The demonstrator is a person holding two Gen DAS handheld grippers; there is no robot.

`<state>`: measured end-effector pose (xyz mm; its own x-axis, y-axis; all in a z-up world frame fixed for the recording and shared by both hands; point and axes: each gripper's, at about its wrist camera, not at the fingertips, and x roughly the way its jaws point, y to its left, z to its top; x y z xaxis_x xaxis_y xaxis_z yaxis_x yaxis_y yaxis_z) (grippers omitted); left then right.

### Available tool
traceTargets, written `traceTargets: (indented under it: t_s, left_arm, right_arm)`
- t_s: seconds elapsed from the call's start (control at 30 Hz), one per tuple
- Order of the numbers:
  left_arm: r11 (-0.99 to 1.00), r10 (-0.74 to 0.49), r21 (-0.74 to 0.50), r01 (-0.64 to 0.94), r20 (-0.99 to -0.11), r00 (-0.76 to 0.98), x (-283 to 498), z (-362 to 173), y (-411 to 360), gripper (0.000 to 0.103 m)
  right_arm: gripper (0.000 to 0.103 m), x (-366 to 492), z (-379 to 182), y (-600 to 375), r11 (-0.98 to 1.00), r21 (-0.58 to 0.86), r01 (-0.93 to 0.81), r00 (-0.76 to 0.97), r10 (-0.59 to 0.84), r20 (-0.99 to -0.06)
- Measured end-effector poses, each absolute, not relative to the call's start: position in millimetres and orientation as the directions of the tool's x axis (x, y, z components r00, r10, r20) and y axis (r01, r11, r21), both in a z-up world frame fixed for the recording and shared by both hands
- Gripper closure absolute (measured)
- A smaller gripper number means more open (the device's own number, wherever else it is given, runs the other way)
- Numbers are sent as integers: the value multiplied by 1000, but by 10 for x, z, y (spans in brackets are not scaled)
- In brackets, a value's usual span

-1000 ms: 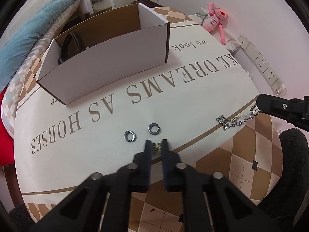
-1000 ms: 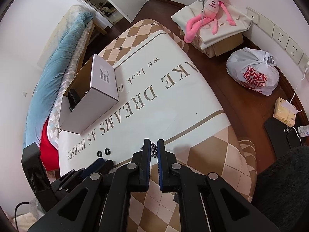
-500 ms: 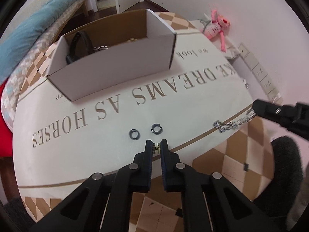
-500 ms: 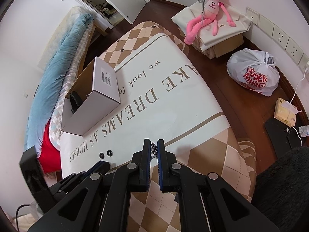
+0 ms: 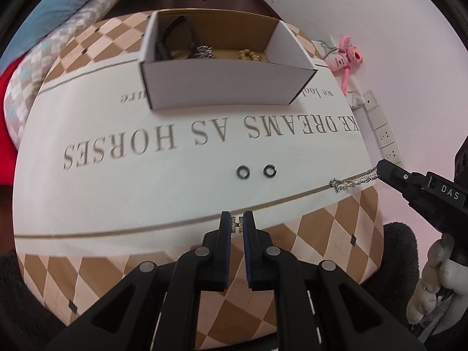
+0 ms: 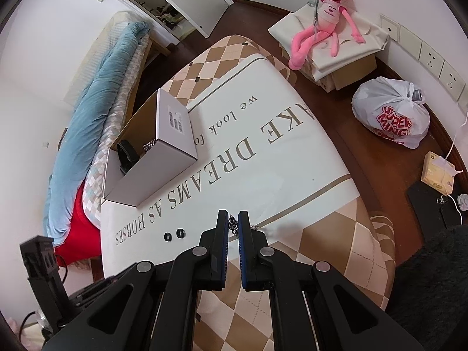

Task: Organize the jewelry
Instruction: 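Carry the gold earring and charm bracelet with both tools over the white box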

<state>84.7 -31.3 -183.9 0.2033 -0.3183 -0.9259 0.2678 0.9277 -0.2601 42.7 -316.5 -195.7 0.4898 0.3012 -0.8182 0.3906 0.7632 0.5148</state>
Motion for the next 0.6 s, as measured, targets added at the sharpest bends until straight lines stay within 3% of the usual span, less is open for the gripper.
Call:
traceTargets:
  t_s: [0.2, 0.6]
  left_arm:
    - [919, -363, -301, 254, -897, 251, 910, -1468, -169, 97]
    - [901, -425, -343, 265, -819, 384, 1735, -629, -43, 97]
  right_arm:
    - [96, 485, -1732, -3071, 768, 545, 336, 510, 338, -791]
    - [96, 1245, -479, -2573, 838, 545, 39, 607, 413, -679]
